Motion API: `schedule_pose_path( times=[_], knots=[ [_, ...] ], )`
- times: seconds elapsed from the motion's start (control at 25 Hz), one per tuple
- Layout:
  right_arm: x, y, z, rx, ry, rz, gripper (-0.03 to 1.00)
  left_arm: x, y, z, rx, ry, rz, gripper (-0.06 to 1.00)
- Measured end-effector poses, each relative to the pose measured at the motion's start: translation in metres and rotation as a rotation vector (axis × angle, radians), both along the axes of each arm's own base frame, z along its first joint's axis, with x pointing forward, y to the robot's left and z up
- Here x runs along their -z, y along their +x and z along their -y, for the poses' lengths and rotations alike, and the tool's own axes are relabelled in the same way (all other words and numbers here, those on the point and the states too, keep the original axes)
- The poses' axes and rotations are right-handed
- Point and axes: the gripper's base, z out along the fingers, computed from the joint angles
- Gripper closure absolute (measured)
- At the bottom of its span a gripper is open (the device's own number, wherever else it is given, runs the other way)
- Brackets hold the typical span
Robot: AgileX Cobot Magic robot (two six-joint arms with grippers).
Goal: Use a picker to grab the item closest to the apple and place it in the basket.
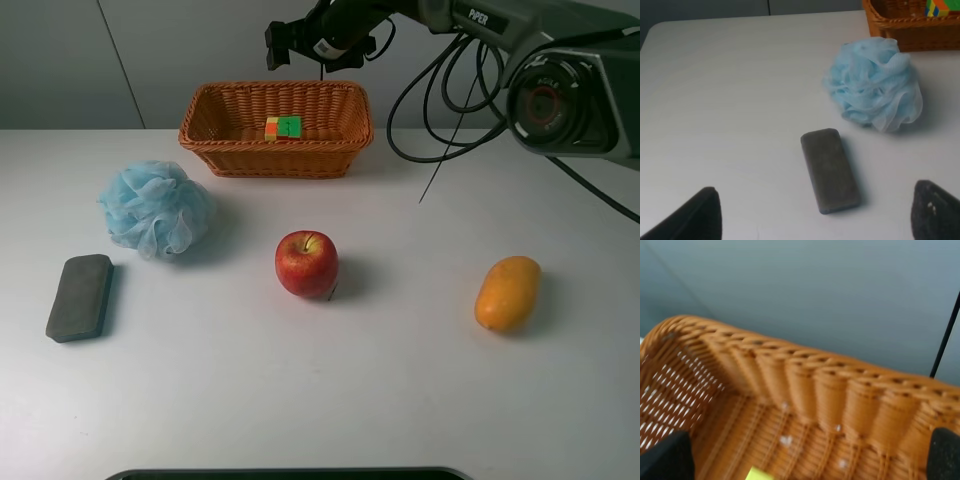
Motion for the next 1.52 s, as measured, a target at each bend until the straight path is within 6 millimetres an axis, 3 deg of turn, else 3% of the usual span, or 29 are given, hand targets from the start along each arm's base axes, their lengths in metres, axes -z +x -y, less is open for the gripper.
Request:
schedule_pose_path(
  times=[0.4, 0.6, 0.68, 0.88, 1.12, 1.28, 1.52],
  knots=[
    [-0.104, -0.057, 0.021, -0.131, -0.110, -0.147, 0.27, 0.000, 0.000, 0.000, 0.000, 0.000, 0.000, 0.22],
    [-0.133, -0.081, 0.034, -0.134, -0.146, -0.139, 0.27, 0.000, 0.000, 0.000, 0.000, 0.000, 0.000, 0.22],
    [-0.144, -0.099, 0.044, -0.135, -0.169, -0.152, 0.27, 0.000, 0.000, 0.000, 0.000, 0.000, 0.000, 0.22],
    [-0.161, -0.172, 0.079, -0.139, -0.214, -0.222, 0.27, 0.000, 0.000, 0.000, 0.000, 0.000, 0.000, 0.22],
    [-0.188, -0.293, 0.134, -0.135, -0.205, -0.174, 0.27, 0.000, 0.000, 0.000, 0.000, 0.000, 0.000, 0.22],
    [-0.188, -0.363, 0.166, -0.131, -0.178, -0.102, 0.27, 0.000, 0.000, 0.000, 0.000, 0.000, 0.000, 0.22],
    [-0.178, -0.452, 0.207, -0.118, -0.106, 0.085, 0.27, 0.000, 0.000, 0.000, 0.000, 0.000, 0.000, 0.22]
  ],
)
